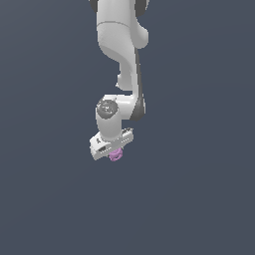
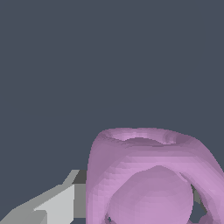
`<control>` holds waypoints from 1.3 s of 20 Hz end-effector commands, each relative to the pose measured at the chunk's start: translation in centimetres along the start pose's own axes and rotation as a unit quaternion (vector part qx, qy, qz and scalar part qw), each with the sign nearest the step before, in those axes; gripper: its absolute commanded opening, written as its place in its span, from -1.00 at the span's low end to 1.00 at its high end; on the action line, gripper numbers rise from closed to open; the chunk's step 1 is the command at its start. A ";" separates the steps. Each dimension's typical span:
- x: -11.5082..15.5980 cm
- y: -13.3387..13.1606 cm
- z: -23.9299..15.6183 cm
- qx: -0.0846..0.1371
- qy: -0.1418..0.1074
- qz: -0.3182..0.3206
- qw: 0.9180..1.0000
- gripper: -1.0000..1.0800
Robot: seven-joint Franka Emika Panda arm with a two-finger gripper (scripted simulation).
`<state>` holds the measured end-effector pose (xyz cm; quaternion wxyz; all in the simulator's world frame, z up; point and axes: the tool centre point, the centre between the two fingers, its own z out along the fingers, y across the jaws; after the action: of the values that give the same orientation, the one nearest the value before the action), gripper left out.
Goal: Pick up the object and move it to a goal position.
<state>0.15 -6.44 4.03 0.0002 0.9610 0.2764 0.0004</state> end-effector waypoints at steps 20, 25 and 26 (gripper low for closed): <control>1.3 -0.1 -6.4 0.000 0.000 0.000 1.000 -1.00; 2.4 -0.1 -11.3 0.000 0.000 0.000 1.000 -1.00; 2.6 -0.1 -12.4 0.000 0.000 0.000 1.000 -1.00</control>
<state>2.01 -5.16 14.77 0.0003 0.9610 0.2765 0.0004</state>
